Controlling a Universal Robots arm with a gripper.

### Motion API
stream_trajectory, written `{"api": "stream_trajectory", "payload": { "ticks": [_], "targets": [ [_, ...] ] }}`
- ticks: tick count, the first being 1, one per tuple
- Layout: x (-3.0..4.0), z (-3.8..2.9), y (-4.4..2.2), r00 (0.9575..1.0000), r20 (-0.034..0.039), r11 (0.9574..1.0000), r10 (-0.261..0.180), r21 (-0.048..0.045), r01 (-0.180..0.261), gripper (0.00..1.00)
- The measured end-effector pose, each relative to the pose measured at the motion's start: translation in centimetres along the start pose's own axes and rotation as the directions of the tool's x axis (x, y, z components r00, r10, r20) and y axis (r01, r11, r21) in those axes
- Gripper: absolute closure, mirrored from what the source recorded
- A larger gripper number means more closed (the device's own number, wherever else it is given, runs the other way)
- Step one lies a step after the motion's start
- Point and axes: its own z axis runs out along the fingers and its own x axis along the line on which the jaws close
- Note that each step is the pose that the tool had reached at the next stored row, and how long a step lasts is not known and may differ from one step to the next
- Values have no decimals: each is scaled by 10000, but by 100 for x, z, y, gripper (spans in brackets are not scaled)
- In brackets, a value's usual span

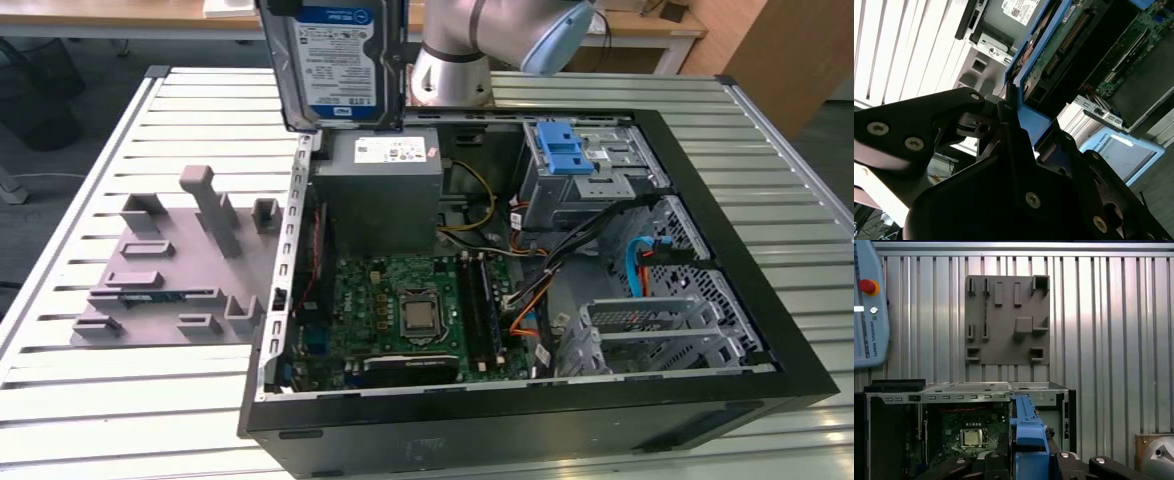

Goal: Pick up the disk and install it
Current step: 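Pick up the disk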

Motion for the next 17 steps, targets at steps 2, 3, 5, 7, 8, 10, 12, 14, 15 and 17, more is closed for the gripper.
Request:
{"api": "stream_trajectory", "payload": {
  "ticks": [2,3,5,7,8,10,12,14,15,17],
  "targets": [
    [8,0,-82,10000,0,10000,-2,0,2,64],
    [11,0,-122,10000,-1,10000,-1,-1,1,64],
    [18,1,-203,10000,0,10000,-1,0,1,64],
    [26,1,-288,10000,0,10000,-1,0,1,64],
    [30,1,-329,10000,-1,10000,-1,0,1,64],
    [37,1,-410,10000,-1,10000,-1,0,1,64],
    [41,0,-441,10000,-2,10000,0,-1,0,64],
    [42,2,-427,10000,1,10000,-1,2,1,64],
    [42,2,-425,10000,0,10000,-3,2,3,64],
    [42,2,-425,10000,0,10000,-3,1,3,64]
  ]
}}
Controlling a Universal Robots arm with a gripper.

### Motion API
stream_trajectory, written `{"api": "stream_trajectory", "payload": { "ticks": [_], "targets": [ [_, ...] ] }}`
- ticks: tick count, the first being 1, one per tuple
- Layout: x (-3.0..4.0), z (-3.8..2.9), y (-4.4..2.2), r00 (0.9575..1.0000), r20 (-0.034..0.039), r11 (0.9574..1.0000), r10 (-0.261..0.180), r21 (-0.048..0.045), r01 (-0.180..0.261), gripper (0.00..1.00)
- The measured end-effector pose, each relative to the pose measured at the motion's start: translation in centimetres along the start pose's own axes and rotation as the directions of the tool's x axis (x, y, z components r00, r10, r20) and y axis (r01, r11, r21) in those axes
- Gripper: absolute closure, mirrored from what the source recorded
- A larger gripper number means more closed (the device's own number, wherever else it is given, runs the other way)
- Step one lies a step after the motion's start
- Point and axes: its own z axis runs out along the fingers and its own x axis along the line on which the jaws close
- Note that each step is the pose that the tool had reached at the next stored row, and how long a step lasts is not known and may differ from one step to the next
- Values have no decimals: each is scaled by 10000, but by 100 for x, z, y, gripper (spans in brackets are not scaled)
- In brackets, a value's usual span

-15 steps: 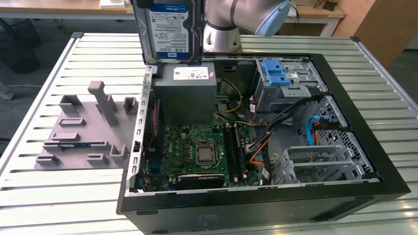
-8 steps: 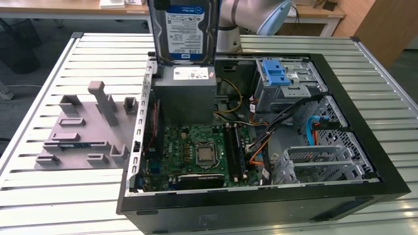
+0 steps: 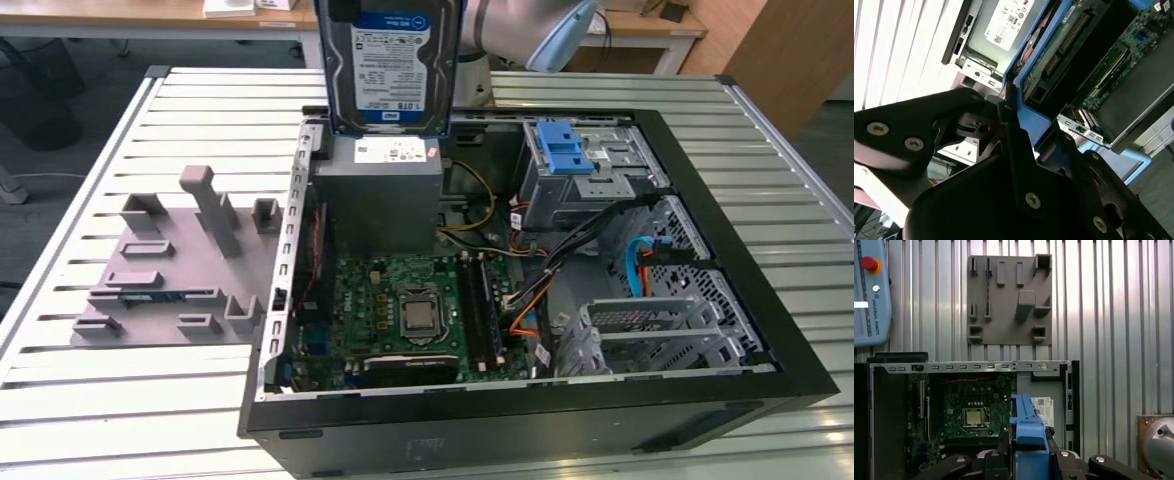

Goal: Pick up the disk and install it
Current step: 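Pick up the disk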

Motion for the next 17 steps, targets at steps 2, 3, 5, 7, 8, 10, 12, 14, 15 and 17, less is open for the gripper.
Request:
{"api": "stream_trajectory", "payload": {
  "ticks": [2,3,5,7,8,10,12,14,15,17],
  "targets": [
    [1,0,22,10000,0,10000,1,0,-1,64],
    [1,0,22,10000,0,10000,1,0,-1,64],
    [1,0,21,10000,0,10000,2,0,-2,64],
    [1,0,13,10000,0,10000,2,0,-2,64],
    [0,0,8,10000,-1,10000,1,-1,-1,64],
    [0,0,-3,10000,0,10000,1,0,-1,64],
    [0,0,-12,10000,0,10000,2,0,-2,64],
    [-1,0,-22,10000,-1,10000,1,0,-1,64],
    [0,0,-26,10000,0,10000,1,0,-1,64],
    [1,0,-35,10000,0,10000,1,0,-1,64]
  ]
}}
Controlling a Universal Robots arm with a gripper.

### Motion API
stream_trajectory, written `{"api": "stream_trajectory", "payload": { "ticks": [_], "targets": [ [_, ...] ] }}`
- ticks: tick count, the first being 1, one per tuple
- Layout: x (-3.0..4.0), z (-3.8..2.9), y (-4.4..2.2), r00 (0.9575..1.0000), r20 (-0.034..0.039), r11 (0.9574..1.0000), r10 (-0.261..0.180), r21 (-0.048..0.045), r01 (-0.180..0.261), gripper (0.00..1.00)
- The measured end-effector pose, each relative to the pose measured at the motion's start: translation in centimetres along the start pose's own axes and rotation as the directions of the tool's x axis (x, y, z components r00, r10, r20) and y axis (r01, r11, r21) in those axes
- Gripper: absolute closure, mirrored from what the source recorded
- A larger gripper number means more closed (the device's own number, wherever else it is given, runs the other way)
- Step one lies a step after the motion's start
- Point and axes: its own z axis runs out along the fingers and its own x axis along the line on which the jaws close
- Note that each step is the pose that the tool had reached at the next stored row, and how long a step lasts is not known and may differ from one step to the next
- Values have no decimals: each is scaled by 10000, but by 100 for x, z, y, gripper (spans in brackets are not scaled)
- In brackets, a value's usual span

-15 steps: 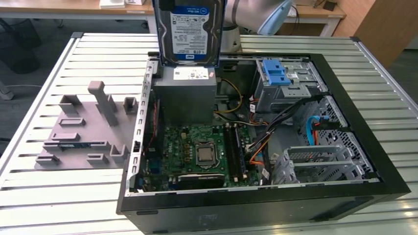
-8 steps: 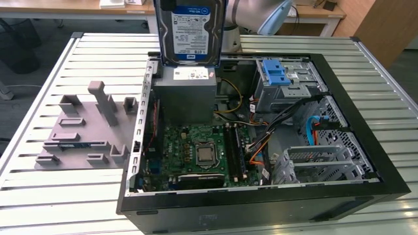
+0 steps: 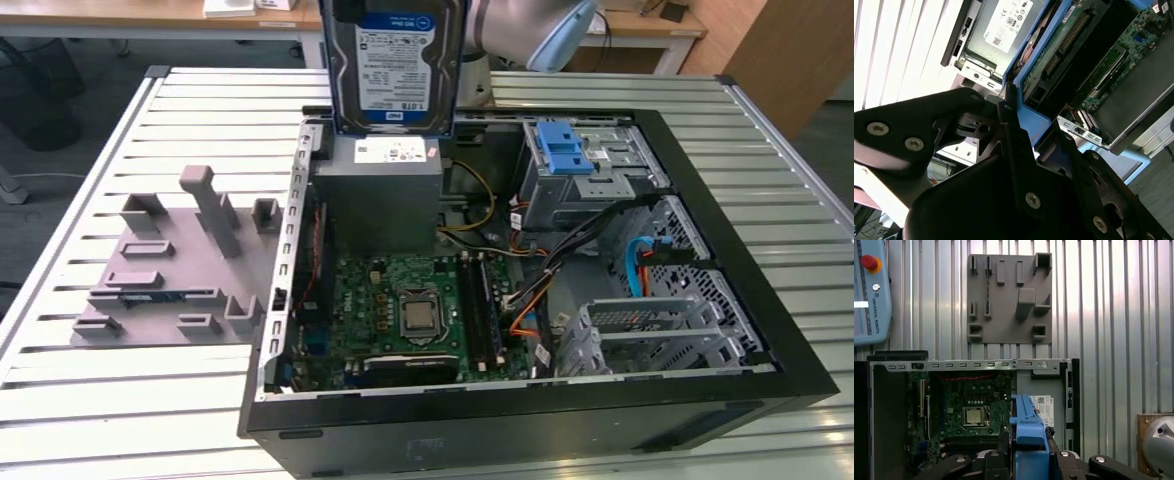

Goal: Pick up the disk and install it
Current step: 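Pick up the disk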

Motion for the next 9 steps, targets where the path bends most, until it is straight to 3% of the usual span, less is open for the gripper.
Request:
{"api": "stream_trajectory", "payload": {
  "ticks": [9],
  "targets": [
    [19,-2,-54,10000,0,10000,0,0,0,64]
  ]
}}
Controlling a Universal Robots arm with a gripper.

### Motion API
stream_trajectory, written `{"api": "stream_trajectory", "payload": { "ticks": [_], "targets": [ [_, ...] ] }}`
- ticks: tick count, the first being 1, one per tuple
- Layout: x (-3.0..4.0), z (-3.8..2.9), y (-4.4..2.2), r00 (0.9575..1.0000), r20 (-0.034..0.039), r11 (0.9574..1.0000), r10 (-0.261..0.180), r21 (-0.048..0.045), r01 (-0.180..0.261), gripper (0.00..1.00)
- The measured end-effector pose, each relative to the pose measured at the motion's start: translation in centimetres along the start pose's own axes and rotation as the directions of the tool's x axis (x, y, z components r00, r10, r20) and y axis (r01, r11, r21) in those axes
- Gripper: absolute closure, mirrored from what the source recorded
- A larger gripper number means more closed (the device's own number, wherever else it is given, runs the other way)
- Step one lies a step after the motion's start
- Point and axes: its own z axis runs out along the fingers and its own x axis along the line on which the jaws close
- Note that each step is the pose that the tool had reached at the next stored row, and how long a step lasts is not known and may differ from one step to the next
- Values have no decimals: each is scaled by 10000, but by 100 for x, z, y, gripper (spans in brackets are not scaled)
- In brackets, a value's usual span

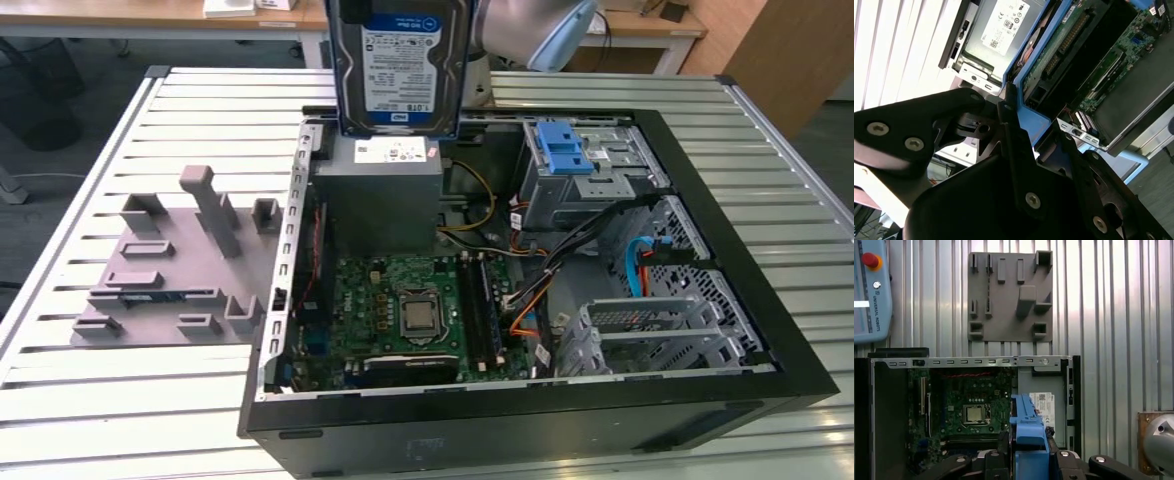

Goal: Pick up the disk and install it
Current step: 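Pick up the disk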

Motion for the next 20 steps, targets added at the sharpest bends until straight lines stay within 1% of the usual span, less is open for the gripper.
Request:
{"api": "stream_trajectory", "payload": {
  "ticks": [6,13,16,20],
  "targets": [
    [8,0,-51,10000,1,10000,0,0,0,64],
    [20,1,-56,10000,0,10000,0,1,0,64],
    [49,1,-57,10000,0,10000,1,1,-1,64],
    [135,-1,-59,10000,-1,10000,0,0,0,64]
  ]
}}
